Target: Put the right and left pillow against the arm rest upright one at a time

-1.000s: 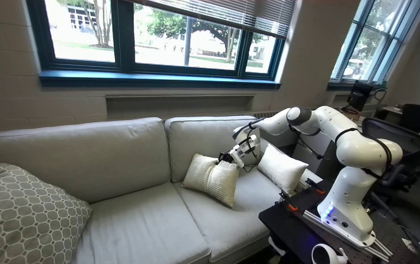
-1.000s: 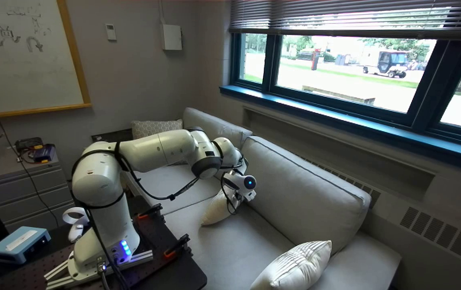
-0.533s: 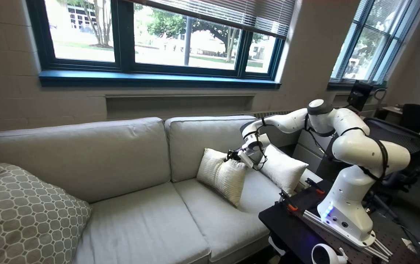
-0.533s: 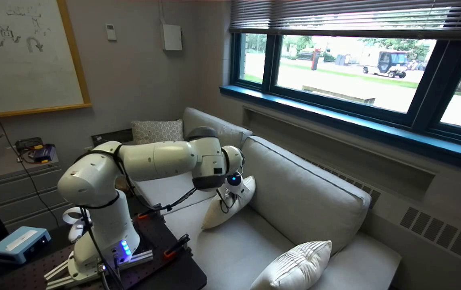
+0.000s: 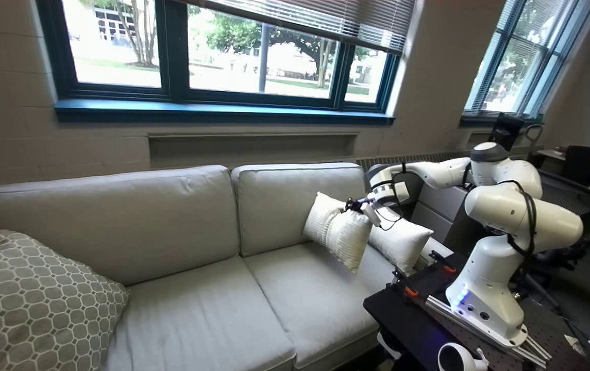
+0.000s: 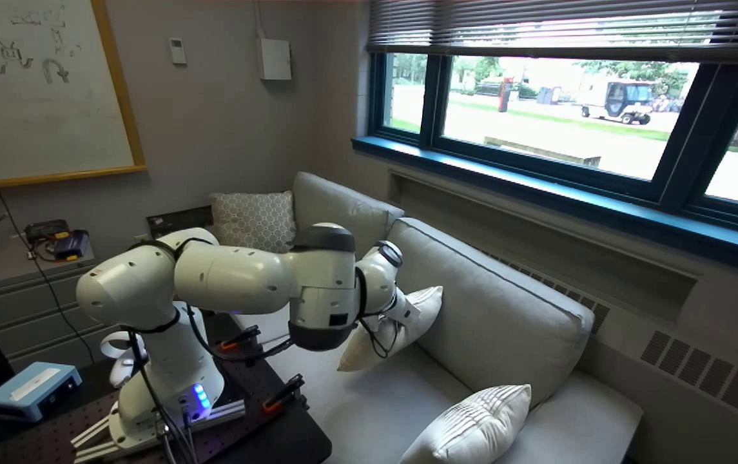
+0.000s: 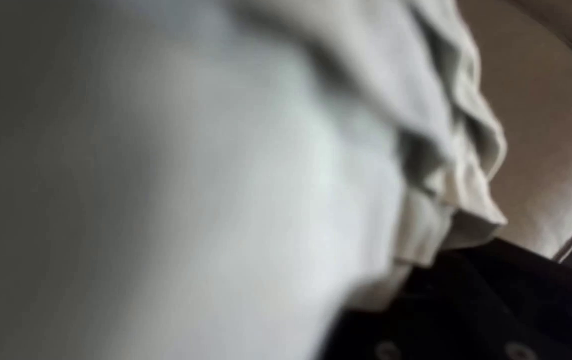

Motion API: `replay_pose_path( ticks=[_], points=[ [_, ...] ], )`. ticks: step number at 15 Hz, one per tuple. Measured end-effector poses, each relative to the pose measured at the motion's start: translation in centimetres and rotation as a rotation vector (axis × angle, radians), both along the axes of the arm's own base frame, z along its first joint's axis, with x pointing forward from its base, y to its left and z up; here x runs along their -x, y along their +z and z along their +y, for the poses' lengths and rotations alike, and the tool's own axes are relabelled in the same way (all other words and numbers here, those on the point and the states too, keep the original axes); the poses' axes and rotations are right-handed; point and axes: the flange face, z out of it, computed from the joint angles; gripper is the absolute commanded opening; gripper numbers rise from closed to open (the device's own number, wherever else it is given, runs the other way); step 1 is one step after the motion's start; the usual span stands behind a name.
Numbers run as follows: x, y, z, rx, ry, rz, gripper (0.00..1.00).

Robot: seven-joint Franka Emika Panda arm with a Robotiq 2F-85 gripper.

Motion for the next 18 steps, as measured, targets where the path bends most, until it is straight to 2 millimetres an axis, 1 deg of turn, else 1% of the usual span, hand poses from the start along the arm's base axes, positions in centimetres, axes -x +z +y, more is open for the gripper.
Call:
replay_pose_path(
  ticks=[2,3,5,7,9,10,12,16,18],
  points=[
    [2.9,0.2,-3.3,-0.011,-0.028,-0.014,0.08],
    [4.8,0.2,-4.7,-0.025,-0.047,-0.013,0.08],
    [8.7,0.2,-6.3,-0.059,-0.073,-0.005,0.08],
    [12.4,0.1,-6.3,-0.103,-0.085,0.01,0.08],
    [14.8,0.1,-5.0,-0.145,-0.074,0.022,0.08],
    [15.3,0.0,-4.1,-0.156,-0.052,0.017,0.08],
    [15.4,-0.2,-2.1,-0.187,-0.007,0.01,0.08],
    [13.7,-0.5,1.8,-0.219,0.101,0.03,0.08],
    [12.5,-0.7,2.5,-0.214,0.121,0.061,0.08]
  ],
)
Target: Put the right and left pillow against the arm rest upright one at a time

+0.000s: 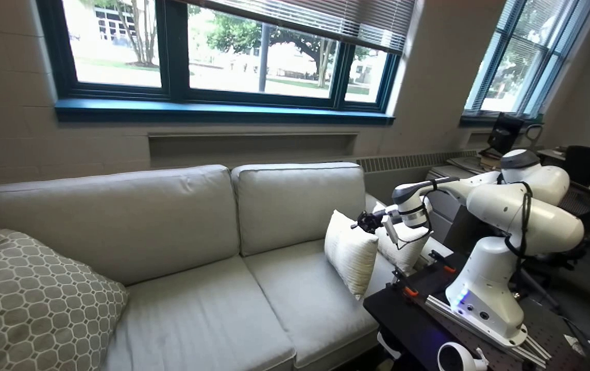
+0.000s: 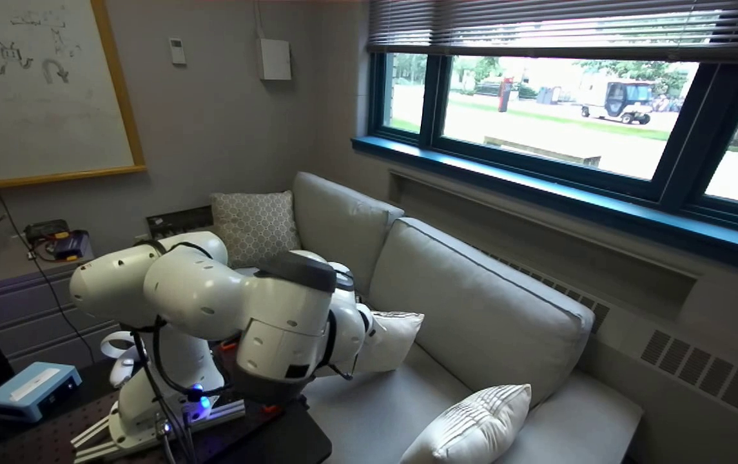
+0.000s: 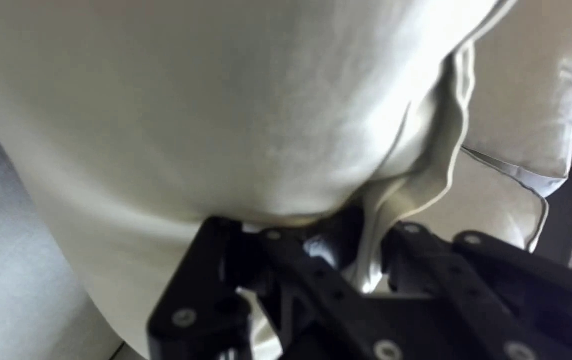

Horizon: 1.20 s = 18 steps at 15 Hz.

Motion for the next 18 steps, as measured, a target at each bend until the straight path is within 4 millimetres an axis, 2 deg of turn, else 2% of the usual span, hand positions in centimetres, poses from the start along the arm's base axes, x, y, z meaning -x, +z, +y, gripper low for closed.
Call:
replay_pose_path(
  ticks=[3,6,10,14,18],
  points=[
    [-1.9,-0.4,-1.5,0.035,-0.03,0.049,0.07],
    [-2.8,-1.2,-5.7,0.13,-0.134,0.087,0.07],
    [-2.9,-2.0,-11.2,0.283,-0.27,0.125,0.07],
    [-5.1,-1.4,-17.2,0.435,-0.371,0.178,0.07],
    [-7.4,-0.2,-19.7,0.599,-0.464,0.245,0.07]
  ],
)
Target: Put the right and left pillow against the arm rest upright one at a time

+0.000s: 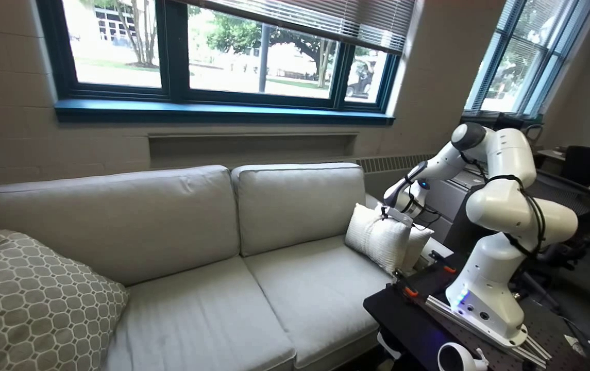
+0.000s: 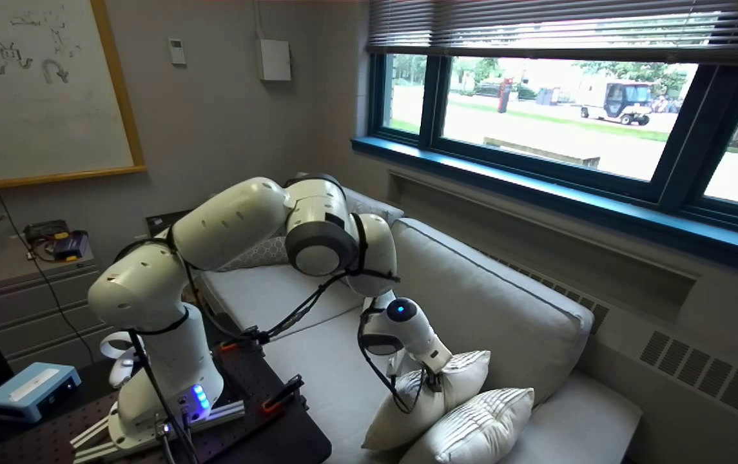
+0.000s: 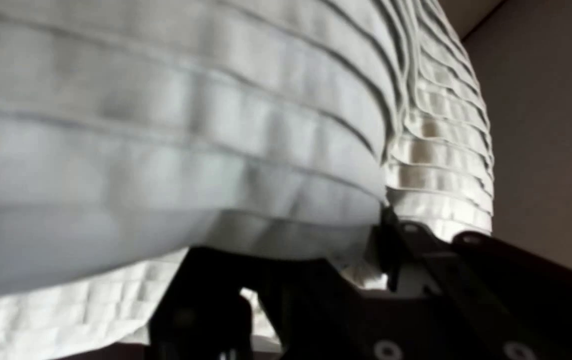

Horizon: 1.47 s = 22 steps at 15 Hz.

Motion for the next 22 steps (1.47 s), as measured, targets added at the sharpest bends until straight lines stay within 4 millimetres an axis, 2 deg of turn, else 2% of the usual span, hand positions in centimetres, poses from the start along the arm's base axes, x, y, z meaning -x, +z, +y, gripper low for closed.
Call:
replay_pose_path(
  ticks=[2,4,8,10,13,17,18,20,22],
  points=[
    [-0.6,0.4,0.0,0.073,-0.038,0.042,0.07],
    [-1.1,0.1,1.3,0.125,-0.054,0.077,0.07],
    [-0.8,-2.0,5.0,0.151,-0.069,0.131,0.07],
    [-0.6,-3.0,6.0,0.156,-0.073,0.149,0.07],
    [-0.3,-3.5,6.1,0.179,-0.103,0.16,0.07],
    [1.0,-3.3,4.1,0.231,-0.25,0.159,0.08],
    [1.4,-3.5,3.7,0.239,-0.285,0.161,0.27],
    [2.0,-4.1,3.2,0.248,-0.329,0.163,0.36],
    [2.0,-4.7,3.0,0.249,-0.351,0.161,0.49]
  ],
)
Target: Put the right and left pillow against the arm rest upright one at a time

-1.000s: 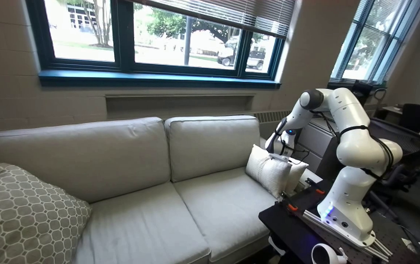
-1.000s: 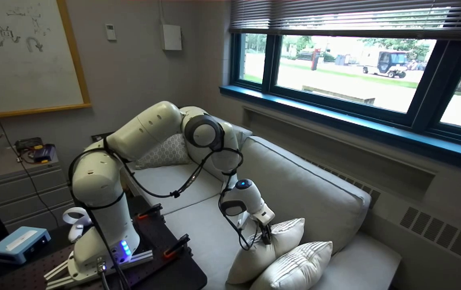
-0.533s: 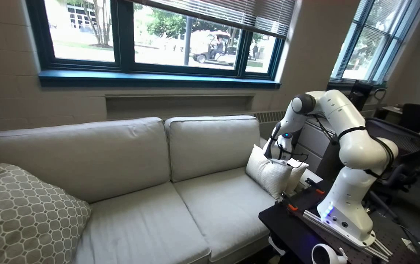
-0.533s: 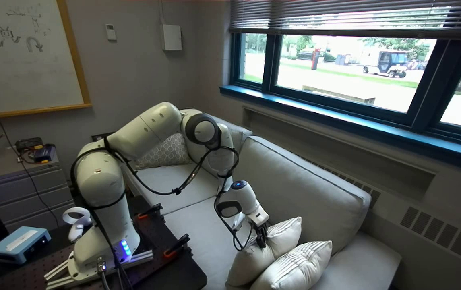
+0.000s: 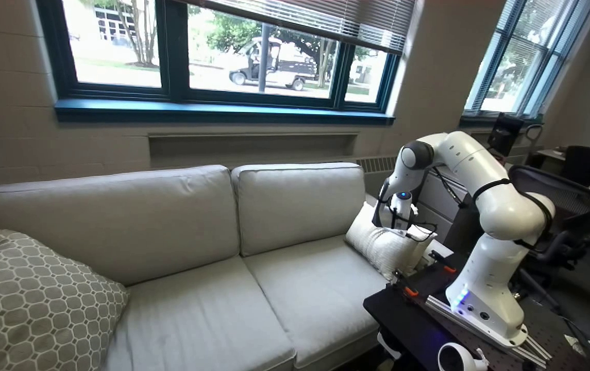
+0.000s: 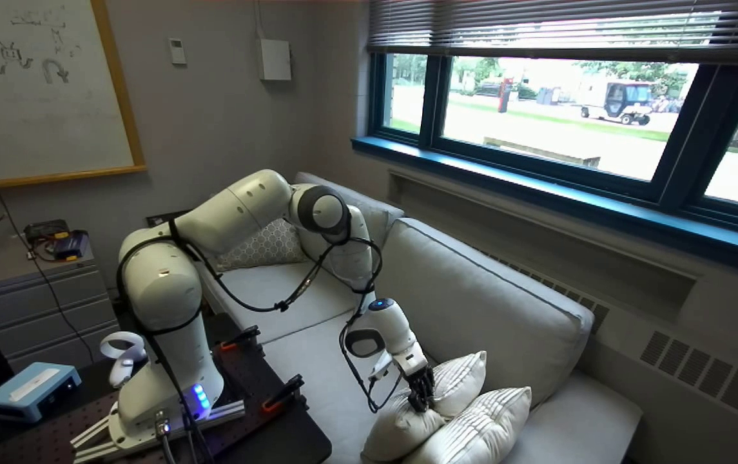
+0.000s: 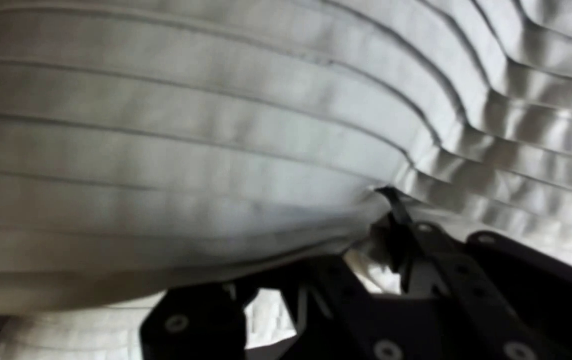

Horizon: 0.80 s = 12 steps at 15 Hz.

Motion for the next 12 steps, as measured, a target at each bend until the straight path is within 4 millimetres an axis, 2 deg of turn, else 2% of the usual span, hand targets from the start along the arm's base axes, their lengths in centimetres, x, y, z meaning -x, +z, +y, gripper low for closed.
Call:
replay_pose_path(
  ticks=[6,7,12],
  points=[
    [-0.7,-0.6,-0.8,0.013,-0.039,-0.032,0.95],
    [-1.0,-0.3,-1.0,0.018,-0.05,-0.044,0.99],
    [-3.9,2.1,-2.1,0.053,-0.125,-0.159,1.0]
  ],
)
